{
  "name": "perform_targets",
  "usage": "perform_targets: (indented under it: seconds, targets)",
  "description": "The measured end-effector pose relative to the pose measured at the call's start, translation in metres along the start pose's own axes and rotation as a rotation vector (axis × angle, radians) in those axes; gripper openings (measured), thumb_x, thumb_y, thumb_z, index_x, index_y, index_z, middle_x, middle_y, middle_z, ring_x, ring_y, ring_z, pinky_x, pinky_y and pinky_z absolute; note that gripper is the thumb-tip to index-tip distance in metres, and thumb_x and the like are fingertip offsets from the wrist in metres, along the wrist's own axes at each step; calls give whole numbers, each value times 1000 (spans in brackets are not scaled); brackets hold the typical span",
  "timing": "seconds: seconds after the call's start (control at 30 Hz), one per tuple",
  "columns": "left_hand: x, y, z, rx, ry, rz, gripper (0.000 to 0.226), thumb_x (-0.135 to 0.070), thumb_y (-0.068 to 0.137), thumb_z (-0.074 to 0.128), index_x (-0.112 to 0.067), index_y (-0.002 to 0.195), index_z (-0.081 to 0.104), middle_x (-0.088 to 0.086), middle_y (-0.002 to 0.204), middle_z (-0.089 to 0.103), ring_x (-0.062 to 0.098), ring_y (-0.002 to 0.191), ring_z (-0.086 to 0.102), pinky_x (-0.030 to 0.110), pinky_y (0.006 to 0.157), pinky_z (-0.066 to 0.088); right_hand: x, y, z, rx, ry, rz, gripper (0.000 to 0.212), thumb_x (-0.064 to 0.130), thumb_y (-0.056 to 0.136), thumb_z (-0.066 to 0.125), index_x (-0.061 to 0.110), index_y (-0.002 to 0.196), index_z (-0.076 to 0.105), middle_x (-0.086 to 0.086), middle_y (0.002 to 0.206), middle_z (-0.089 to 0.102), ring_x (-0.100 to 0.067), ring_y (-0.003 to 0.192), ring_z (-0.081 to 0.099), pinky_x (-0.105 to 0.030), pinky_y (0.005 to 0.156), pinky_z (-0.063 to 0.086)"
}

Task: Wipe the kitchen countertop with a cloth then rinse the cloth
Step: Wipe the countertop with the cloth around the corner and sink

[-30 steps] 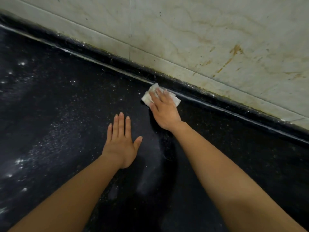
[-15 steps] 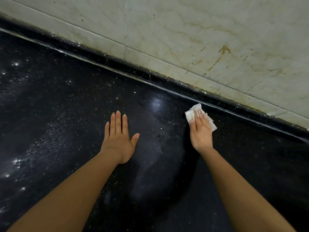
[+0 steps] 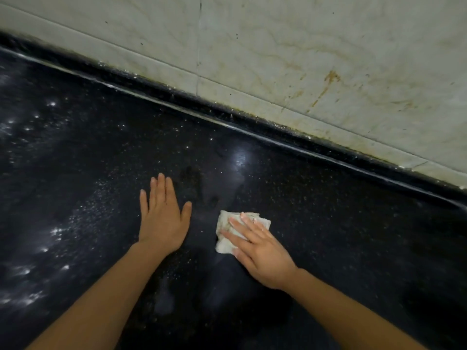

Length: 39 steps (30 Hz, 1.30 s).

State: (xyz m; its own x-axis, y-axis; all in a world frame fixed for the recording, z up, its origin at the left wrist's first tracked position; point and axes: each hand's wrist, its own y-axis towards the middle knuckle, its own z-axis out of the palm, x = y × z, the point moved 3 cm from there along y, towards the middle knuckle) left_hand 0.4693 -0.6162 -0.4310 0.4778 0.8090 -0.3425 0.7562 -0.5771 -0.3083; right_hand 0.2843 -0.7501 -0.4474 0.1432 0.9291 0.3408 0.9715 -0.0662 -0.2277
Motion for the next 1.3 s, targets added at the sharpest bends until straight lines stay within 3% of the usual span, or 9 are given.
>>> perform_targets:
  seconds: [0.13,0.2,0.3,0.4,0.63,0.77,0.9,1.1,1.3]
  targets:
    - [41,-20,2,13,41,-143,76,-49,98,17,-2,147,-16,15,156,-21,24,143,-22,40,115,-16,-45,49,-22,-105,-13,248,58,54,97,10,31,150,14,7,158,6,-20,147,-3,-33,119,-4]
    - [54,-25,2,-3,77,-153,76,-51,96,13,-2,147,-17,14,156,-22,23,143,-23,39,114,-17,-67,86,-37,-138,20,465,54,47,100,13,30,151,8,1,160,0,-22,147,-10,-35,117,-8]
    - [62,-26,4,-5,130,-139,77,-55,94,7,-4,146,-19,12,155,-24,21,142,-25,37,111,-20,-78,133,-52,-106,87,599,51,41,103,13,34,151,-1,0,160,-10,-23,145,-18,-38,116,-12]
    - [63,-24,6,-6,124,-135,77,-54,94,8,-3,146,-19,12,154,-26,22,142,-25,37,112,-19,-69,144,-53,-80,87,565,51,40,103,15,34,151,0,-1,160,-10,-25,145,-18,-39,115,-12]
    - [64,-25,9,0,108,-126,78,-55,94,8,-4,146,-20,12,154,-26,23,142,-25,38,114,-17,-2,54,-16,59,-24,15,52,44,100,21,37,149,6,4,160,0,-18,145,-16,-33,117,-14]
    - [62,-26,7,-28,83,-124,78,-54,95,12,-4,146,-18,12,155,-24,22,143,-23,37,114,-16,21,15,-5,162,-15,-116,48,49,98,11,45,146,4,15,157,-7,-7,143,-22,-25,115,-17]
    - [62,-27,6,-53,81,-114,77,-54,95,11,-4,146,-19,12,154,-25,21,142,-24,34,114,-16,6,44,-18,81,22,-3,49,52,96,8,47,145,4,18,155,-6,-9,145,-14,-25,116,-14]
    - [63,-26,5,-67,97,-111,77,-55,95,11,-4,145,-20,12,154,-25,20,142,-24,32,112,-17,-54,151,-55,-39,-5,422,51,40,103,15,27,152,6,0,160,-5,-21,146,-13,-36,118,-8]
    - [65,-24,5,-44,118,-115,77,-54,95,9,-3,145,-21,13,153,-27,23,142,-24,33,112,-17,-37,175,-54,-19,35,459,51,42,103,16,33,151,2,-2,160,-8,-26,145,-17,-38,116,-11]
